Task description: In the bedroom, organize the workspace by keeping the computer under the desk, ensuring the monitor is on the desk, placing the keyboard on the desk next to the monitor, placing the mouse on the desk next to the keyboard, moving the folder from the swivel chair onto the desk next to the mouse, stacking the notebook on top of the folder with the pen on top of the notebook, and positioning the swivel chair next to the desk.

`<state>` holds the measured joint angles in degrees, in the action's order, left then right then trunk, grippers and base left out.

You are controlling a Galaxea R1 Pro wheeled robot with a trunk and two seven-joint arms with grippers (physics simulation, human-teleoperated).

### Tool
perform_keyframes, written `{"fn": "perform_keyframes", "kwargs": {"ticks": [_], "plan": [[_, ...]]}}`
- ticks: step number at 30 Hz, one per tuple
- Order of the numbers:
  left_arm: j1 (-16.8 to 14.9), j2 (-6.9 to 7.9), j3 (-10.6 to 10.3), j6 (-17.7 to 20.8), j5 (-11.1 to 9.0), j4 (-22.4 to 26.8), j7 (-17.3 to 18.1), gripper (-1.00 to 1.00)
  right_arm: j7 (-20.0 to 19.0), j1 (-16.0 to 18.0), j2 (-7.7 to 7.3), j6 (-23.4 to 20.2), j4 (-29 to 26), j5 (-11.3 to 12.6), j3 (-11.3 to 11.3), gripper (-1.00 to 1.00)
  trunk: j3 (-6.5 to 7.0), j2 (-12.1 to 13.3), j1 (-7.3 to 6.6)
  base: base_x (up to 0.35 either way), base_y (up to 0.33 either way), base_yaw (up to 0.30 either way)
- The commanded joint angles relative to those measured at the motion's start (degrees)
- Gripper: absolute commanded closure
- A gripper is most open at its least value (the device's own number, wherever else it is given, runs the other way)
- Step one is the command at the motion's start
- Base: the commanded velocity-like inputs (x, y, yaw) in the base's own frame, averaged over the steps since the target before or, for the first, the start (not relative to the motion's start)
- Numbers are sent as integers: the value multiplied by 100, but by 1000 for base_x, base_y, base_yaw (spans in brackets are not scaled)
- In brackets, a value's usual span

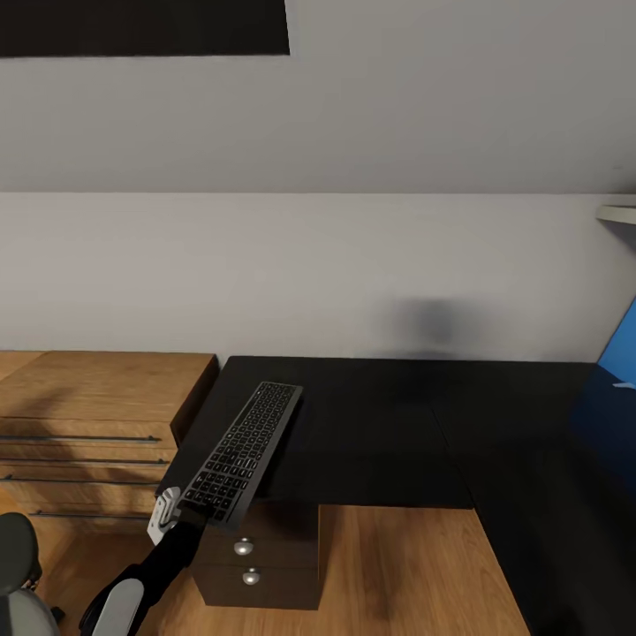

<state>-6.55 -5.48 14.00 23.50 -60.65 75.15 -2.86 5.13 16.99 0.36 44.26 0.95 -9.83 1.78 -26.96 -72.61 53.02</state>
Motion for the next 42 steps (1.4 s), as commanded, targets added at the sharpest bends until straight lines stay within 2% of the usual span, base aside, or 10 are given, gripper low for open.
{"fn": "perform_keyframes", "kwargs": {"ticks": [1, 12, 24, 33, 38, 42], "plan": [[-4, -6, 15, 40, -61, 8, -31, 100, 55, 6, 0, 14, 10, -46, 16, -100, -6, -4, 0, 0, 0, 0], [-4, -7, 15, 40, -60, 9, -31, 100, 49, 6, -1, 23, 5, -46, 16, -100, -6, -4, 0, 0, 0, 0], [-4, -9, 15, 40, -61, 8, -31, 100, 49, 6, -1, 21, 10, -46, 16, -100, -221, -485, 264, 0, 0, 0], [-4, -10, 15, 43, -66, 8, -31, 100, 49, 6, -1, 21, 10, -46, 16, -100, -221, -485, 264, 0, 0, 0], [-4, -14, 15, 43, -67, 8, -31, 100, 49, 6, -1, 21, 10, -46, 16, -100, -311, -685, 373, 0, 0, 0], [-4, -15, 15, 44, -64, 8, -31, 100, 49, 6, -1, 21, 10, -46, 16, -100, -311, -685, 373, 0, 0, 0]]}}
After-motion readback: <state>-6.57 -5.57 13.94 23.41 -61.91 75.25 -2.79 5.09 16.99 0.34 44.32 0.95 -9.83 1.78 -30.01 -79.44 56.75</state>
